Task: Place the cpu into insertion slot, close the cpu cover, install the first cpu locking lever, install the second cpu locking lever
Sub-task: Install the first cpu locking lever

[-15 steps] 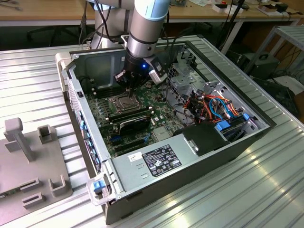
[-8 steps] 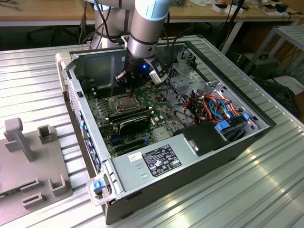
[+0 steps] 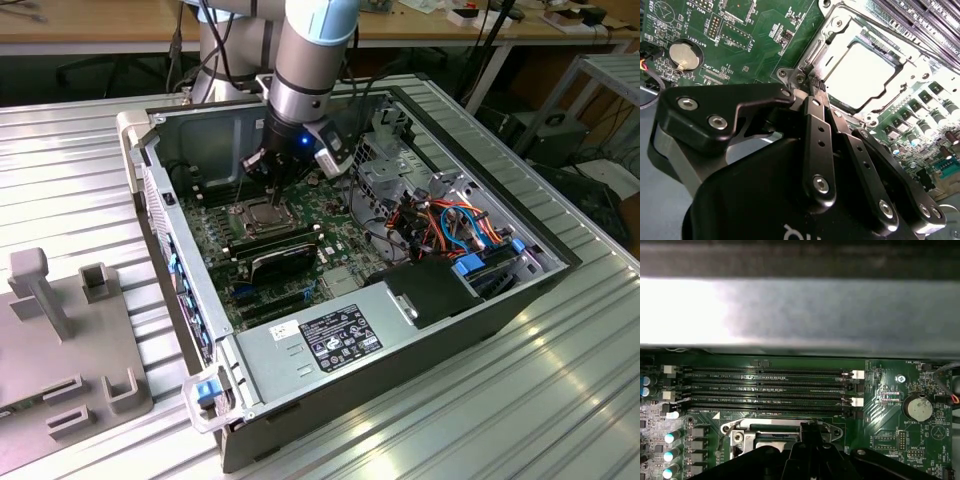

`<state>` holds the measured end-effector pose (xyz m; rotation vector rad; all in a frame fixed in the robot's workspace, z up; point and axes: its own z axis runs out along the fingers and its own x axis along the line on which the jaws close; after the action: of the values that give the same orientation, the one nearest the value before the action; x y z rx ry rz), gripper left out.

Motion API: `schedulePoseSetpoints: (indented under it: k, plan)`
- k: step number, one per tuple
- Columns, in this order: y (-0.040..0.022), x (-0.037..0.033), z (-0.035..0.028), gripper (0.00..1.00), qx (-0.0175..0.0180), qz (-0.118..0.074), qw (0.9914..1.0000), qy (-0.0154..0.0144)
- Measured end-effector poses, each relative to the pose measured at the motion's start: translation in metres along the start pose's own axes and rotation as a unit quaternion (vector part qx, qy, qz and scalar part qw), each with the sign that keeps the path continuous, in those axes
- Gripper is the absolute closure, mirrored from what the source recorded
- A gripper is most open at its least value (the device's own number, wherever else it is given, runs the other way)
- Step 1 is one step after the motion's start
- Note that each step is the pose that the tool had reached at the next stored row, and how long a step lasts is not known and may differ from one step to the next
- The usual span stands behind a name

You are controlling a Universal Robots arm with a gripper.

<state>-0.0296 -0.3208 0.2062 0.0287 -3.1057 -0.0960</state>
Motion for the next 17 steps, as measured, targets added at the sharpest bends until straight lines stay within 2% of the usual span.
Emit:
schedulePoseSetpoints:
  k: [3, 8, 10, 12, 14, 17]
  plan:
    - [0.0004, 0.0004, -0.0088, 0.89, 0.0005, 0.0, 1.0, 0.0004]
    - [0.0008, 0.0006, -0.0144, 0.89, 0.0006, 0.0, 1.0, 0.0004]
    - [0.0012, 0.0008, -0.0205, 0.89, 0.0007, 0.0, 1.0, 0.0005]
    - [0.0014, 0.0022, -0.0221, 0.89, 0.001, 0.0, 1.0, 0.0004]
    - [0.0014, 0.0053, -0.0222, 0.89, 0.0013, 0.0, 1.0, 0.0004]
    - [0.0016, 0.0179, -0.0219, 0.89, 0.0017, 0.0, 1.0, 0.0005]
